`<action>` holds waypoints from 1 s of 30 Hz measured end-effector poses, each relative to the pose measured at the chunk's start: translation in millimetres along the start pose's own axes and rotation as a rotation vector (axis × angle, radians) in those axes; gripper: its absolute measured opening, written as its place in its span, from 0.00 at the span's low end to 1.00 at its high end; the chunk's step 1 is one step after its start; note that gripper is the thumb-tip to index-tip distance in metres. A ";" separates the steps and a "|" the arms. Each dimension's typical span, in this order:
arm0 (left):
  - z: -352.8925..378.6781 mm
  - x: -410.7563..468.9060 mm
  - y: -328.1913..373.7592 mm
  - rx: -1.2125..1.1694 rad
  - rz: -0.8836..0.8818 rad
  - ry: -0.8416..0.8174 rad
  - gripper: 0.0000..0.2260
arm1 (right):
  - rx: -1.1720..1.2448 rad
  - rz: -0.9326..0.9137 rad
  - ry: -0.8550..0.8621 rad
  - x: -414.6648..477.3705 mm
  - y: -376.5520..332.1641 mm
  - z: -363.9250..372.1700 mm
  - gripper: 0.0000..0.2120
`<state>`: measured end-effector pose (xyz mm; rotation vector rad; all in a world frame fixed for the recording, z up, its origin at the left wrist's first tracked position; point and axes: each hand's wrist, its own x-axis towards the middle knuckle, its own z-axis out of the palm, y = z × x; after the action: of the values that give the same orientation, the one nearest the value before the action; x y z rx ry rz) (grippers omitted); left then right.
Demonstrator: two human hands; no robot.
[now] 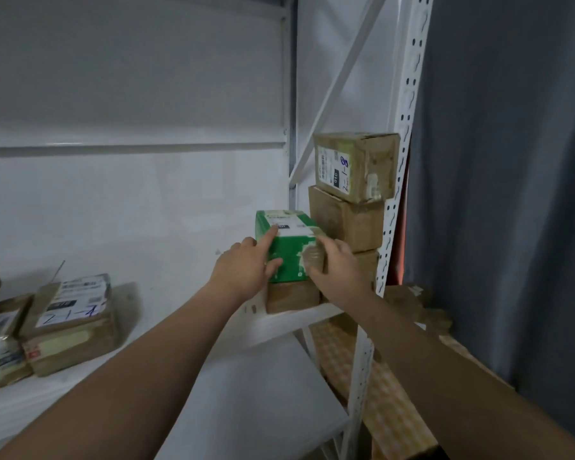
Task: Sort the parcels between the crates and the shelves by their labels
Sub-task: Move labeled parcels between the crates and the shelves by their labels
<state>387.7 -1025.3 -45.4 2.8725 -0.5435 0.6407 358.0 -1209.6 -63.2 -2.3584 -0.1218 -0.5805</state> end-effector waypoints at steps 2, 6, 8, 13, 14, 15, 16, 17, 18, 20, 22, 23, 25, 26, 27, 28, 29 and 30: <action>11.3 16.5 -3.4 -0.039 -0.008 -0.019 0.28 | 0.118 0.024 -0.009 20.1 6.1 8.0 0.28; 33.5 17.6 -9.0 -0.244 -0.018 -0.016 0.27 | 0.388 0.111 0.025 35.3 11.0 28.1 0.29; 41.3 13.3 -7.5 -0.370 -0.039 0.025 0.26 | 0.381 0.128 0.099 38.1 11.0 35.9 0.28; 49.4 6.7 3.0 -0.560 -0.056 0.113 0.23 | 0.508 0.160 0.266 36.5 3.6 44.4 0.14; 49.6 5.0 4.3 -0.605 -0.049 0.139 0.22 | 0.524 0.179 0.289 35.2 2.6 44.5 0.14; 50.0 2.3 5.1 -0.649 -0.038 0.168 0.20 | 0.533 0.189 0.309 33.6 2.2 45.0 0.14; 50.6 -1.6 6.1 -0.701 -0.024 0.195 0.19 | 0.546 0.192 0.329 31.8 2.2 45.9 0.15; 51.3 -6.2 7.0 -0.769 -0.013 0.219 0.17 | 0.569 0.191 0.346 29.6 2.1 46.9 0.15; 51.6 -11.2 8.2 -0.858 -0.011 0.235 0.15 | 0.598 0.185 0.356 27.3 1.9 48.1 0.15; 49.6 -20.0 9.3 -1.057 -0.054 0.250 0.14 | 0.639 0.170 0.367 21.2 1.7 50.7 0.15; 46.9 -23.5 6.4 -1.215 -0.144 0.271 0.25 | 0.668 0.156 0.382 14.3 -0.2 53.5 0.15; 46.9 -22.9 3.4 -1.266 -0.197 0.278 0.33 | 0.695 0.141 0.389 10.9 -1.8 55.2 0.15; 45.8 -21.5 -4.0 -1.301 -0.276 0.282 0.41 | 0.759 0.097 0.374 4.4 -5.8 59.5 0.16; 45.3 -21.3 -7.8 -1.302 -0.290 0.282 0.40 | 0.789 0.071 0.350 1.0 -8.7 61.5 0.18; 45.4 -21.4 -11.3 -1.306 -0.284 0.281 0.38 | 0.809 0.043 0.321 -2.0 -12.8 62.9 0.20; 46.1 -21.7 -14.8 -1.321 -0.266 0.279 0.35 | 0.811 0.011 0.292 -3.9 -16.9 63.4 0.23; 46.1 -22.9 -17.7 -1.346 -0.245 0.278 0.32 | 0.797 -0.027 0.264 -5.1 -20.5 63.4 0.25; 46.1 -24.4 -20.7 -1.374 -0.228 0.279 0.30 | 0.770 -0.063 0.241 -5.0 -23.8 63.5 0.27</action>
<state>392.5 -1008.6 -98.8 1.4908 -0.3612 0.3610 371.6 -1149.9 -92.7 -1.5355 -0.2582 -0.6920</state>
